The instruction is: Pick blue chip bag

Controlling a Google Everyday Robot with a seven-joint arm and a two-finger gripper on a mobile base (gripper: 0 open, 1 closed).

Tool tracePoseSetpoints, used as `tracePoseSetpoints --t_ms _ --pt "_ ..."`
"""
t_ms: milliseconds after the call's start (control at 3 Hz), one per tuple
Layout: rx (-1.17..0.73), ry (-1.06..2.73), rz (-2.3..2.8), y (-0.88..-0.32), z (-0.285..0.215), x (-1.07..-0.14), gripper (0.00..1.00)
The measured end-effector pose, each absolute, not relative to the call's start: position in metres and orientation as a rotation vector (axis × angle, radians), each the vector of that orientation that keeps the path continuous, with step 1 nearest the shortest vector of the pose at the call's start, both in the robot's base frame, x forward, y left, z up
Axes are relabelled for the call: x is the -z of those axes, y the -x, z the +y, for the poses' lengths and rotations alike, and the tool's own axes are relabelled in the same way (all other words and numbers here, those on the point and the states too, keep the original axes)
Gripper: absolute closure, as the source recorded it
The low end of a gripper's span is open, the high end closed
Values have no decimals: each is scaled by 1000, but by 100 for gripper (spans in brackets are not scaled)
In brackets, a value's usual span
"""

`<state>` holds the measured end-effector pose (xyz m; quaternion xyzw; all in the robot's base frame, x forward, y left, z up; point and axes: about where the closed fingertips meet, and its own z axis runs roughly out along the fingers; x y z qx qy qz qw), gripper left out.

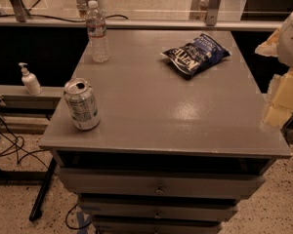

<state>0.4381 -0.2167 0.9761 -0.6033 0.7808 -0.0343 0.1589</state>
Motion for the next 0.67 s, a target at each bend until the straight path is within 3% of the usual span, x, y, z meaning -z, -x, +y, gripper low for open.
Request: tracePoseSetpoints --t_ms 667 --pt "96 1679 2247 -446 -221 -973 0"
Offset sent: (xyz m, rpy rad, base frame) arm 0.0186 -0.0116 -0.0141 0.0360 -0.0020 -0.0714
